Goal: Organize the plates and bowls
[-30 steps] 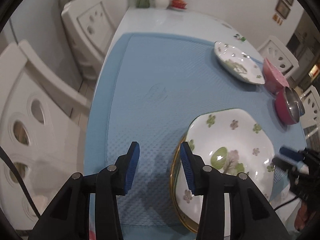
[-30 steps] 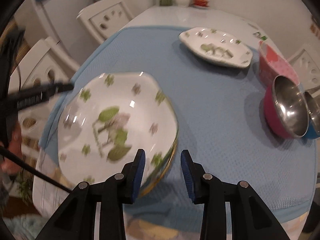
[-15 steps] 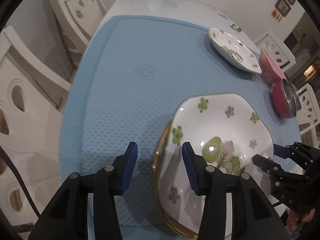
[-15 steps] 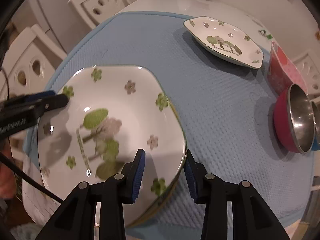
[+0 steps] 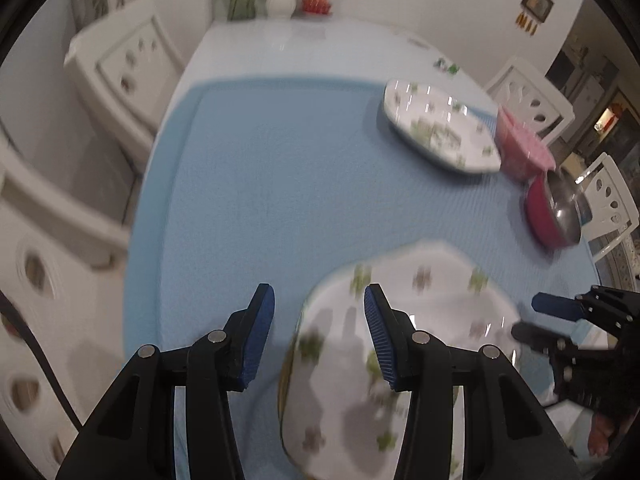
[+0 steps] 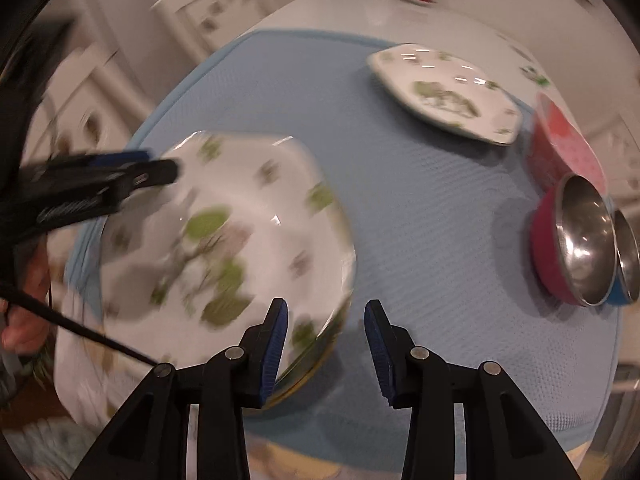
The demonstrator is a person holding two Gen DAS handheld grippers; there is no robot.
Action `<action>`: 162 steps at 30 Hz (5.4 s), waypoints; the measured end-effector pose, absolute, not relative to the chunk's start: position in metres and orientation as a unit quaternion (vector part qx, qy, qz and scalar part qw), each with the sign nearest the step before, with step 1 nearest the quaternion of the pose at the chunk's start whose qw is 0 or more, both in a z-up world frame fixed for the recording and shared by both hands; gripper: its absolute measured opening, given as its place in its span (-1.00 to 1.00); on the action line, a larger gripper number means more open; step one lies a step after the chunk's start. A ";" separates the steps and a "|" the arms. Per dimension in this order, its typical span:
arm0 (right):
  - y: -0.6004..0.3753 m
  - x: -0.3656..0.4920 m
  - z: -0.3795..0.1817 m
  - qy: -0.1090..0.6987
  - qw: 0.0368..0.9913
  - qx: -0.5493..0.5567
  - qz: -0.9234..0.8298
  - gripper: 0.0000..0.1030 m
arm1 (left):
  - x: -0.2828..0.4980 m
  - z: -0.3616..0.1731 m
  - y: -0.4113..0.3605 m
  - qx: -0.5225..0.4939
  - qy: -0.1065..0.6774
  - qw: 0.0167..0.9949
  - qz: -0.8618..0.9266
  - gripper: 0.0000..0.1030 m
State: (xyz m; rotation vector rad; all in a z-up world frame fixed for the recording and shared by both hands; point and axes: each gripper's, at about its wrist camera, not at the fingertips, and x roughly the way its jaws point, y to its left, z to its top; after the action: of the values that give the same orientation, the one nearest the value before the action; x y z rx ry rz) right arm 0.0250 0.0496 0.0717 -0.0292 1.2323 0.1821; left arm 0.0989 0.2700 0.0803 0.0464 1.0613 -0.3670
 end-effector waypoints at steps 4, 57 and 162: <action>0.013 0.066 0.081 0.560 0.823 0.096 0.033 0.00 | 0.127 0.103 0.251 0.029 0.474 0.858 -0.197 -0.13; -0.079 0.199 0.024 0.550 0.799 0.229 -0.082 -0.01 | 0.324 0.018 0.139 0.014 0.556 0.783 -0.279 -0.27; 0.066 -0.042 0.090 0.543 0.817 -0.018 0.194 -0.11 | 0.055 0.096 0.290 0.019 0.494 0.856 -0.153 -0.12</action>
State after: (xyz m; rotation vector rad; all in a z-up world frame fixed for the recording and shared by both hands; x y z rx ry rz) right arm -0.0420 0.0657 0.0903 -0.0383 1.1579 0.4135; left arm 0.0548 0.2898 0.0961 0.0400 1.0374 -0.3217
